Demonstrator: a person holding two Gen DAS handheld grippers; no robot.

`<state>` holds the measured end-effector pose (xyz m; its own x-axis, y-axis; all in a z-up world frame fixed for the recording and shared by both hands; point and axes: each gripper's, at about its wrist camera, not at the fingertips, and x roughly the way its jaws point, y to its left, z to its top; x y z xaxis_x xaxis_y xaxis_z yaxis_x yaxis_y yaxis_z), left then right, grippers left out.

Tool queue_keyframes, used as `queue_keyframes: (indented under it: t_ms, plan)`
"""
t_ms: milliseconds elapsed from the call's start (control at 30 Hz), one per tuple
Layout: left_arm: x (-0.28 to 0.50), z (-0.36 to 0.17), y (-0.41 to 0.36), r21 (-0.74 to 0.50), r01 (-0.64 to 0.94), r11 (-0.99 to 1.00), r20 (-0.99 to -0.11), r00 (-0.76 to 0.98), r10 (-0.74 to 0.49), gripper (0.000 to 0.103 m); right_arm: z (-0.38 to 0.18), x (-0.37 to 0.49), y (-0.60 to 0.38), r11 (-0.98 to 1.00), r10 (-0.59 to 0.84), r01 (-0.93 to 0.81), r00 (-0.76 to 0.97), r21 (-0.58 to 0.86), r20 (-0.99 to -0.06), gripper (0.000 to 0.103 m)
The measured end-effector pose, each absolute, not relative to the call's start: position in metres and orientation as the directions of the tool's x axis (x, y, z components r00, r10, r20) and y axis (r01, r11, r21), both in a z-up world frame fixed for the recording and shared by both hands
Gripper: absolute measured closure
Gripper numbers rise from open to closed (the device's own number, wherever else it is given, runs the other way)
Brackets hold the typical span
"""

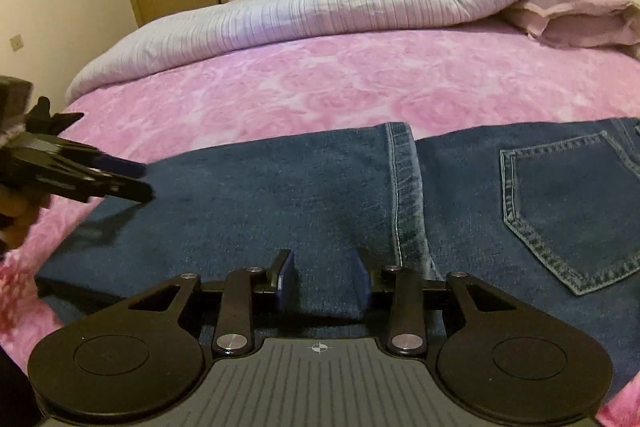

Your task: Fold clothes

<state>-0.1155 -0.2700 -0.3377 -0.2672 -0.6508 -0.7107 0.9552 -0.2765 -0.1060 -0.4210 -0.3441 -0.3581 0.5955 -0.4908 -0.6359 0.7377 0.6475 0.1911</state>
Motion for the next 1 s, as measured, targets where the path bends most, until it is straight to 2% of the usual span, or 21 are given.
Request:
queue_keyframes:
  t_ms: [133,167,233,300,367,433,567,667,800,867,900,1000]
  plan:
    - [-0.117,-0.330,-0.280,-0.094,0.958,-0.271,-0.742,-0.249,-0.623,0.049,-0.351,-0.415,-0.346,0.657,-0.480,0.736,0.578,0.166,-0.661,0.067]
    - [-0.115,-0.325,-0.277,-0.091,0.961,-0.263,-0.740,-0.242,-0.627,0.053,-0.346,-0.410,-0.344,0.662,-0.479,0.735,0.565,0.146,-0.672,0.066]
    - [-0.108,-0.314,-0.267,-0.080,0.967,-0.242,-0.729,-0.222,-0.648,0.053,-0.332,-0.398,-0.328,0.718,-0.469,0.689,0.583,0.099,-0.663,0.065]
    - [-0.100,-0.303,-0.251,-0.060,0.974,-0.219,-0.714,-0.196,-0.672,0.052,-0.317,-0.385,-0.300,0.801,-0.447,0.598,0.631,0.029,-0.634,0.055]
    - [-0.090,-0.296,-0.235,-0.040,0.979,-0.199,-0.708,-0.168,-0.686,0.052,-0.310,-0.370,-0.267,0.876,-0.408,0.478,0.678,-0.055,-0.612,0.030]
    - [-0.081,-0.292,-0.217,-0.022,0.984,-0.177,-0.708,-0.141,-0.692,0.051,-0.312,-0.350,-0.231,0.924,-0.372,0.343,0.703,-0.169,-0.607,0.023]
    - [-0.061,-0.292,-0.187,-0.029,0.992,-0.126,-0.711,-0.109,-0.695,0.048,-0.337,-0.310,-0.184,0.917,-0.373,0.171,0.685,-0.360,-0.626,0.023]
    - [-0.049,-0.297,-0.168,-0.057,0.993,-0.100,-0.709,-0.110,-0.697,0.047,-0.369,-0.282,-0.164,0.858,-0.431,0.069,0.634,-0.508,-0.642,0.023]
    - [-0.042,-0.304,-0.153,-0.040,0.992,-0.117,-0.695,-0.112,-0.710,0.046,-0.395,-0.270,-0.144,0.718,-0.537,-0.005,0.632,-0.696,-0.559,0.022]
    - [-0.053,-0.307,-0.149,0.063,0.980,-0.188,-0.672,-0.098,-0.734,0.046,-0.398,-0.266,-0.146,0.683,-0.582,0.022,0.620,-0.730,-0.526,0.024]
    - [-0.065,-0.310,-0.147,0.167,0.954,-0.250,-0.657,-0.081,-0.750,0.045,-0.397,-0.264,-0.152,0.684,-0.601,0.050,0.605,-0.728,-0.522,0.028]
    - [-0.101,-0.320,-0.141,0.470,0.787,-0.400,-0.601,-0.047,-0.798,0.042,-0.396,-0.263,-0.165,0.726,-0.583,0.066,0.588,-0.685,-0.561,0.055]
